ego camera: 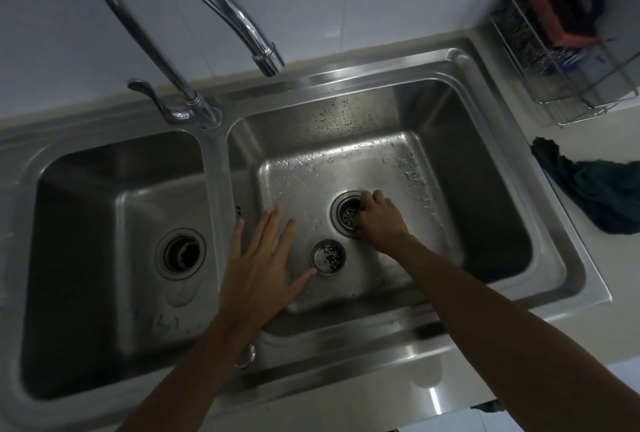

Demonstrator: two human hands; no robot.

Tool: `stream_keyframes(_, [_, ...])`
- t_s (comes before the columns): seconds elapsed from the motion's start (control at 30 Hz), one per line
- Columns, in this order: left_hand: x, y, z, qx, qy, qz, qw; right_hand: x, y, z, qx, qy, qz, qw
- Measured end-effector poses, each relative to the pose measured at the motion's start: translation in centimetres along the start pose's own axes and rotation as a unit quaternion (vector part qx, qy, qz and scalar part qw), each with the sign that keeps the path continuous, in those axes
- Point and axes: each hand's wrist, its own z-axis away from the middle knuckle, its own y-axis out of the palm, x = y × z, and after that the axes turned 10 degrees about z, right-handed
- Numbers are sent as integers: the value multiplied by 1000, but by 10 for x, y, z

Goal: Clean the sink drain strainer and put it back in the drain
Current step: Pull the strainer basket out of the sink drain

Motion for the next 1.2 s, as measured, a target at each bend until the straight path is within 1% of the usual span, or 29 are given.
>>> stream_keyframes(0.1, [-1, 0, 0, -7, 1, 3, 1000, -3, 2, 0, -28, -23, -20, 999])
stream_keyframes(0.2, [-1, 0, 0, -18, 2, 14, 1000, -6, -1, -1, 8, -48, -45, 998])
stream_keyframes(0.23, [-1, 0, 0, -18, 2, 15, 1000, -6, -2, -1, 12, -45, -46, 998])
stream_keyframes(0.3, [-2, -1, 0, -13, 0, 14, 1000, -6, -3, 3, -4, -22, -63, 998])
stream_keyframes(0.43, [-3, -5, -1, 14, -4, 11, 1000, -10, -4, 23, -46, 37, -138, 989])
stream_keyframes(0.5, [-4, -8, -2, 28, -6, 10, 1000, -13, -5, 35, -31, 40, -124, 991])
stream_keyframes(0.6, [-5, -12, -3, 39, -11, 11, 999, -14, -7, 53, 29, 34, -73, 996])
stream_keyframes(0.77, [-5, -14, -2, 41, -12, 17, 999, -6, -3, 69, 87, 33, -58, 994])
stream_keyframes(1.03, [-4, -10, -2, 36, -5, 14, 999, 1, 1, 68, 94, 40, -54, 993])
stream_keyframes(1.2, [-4, -11, -3, 50, -5, 5, 999, 0, 3, 68, 92, 42, -52, 994])
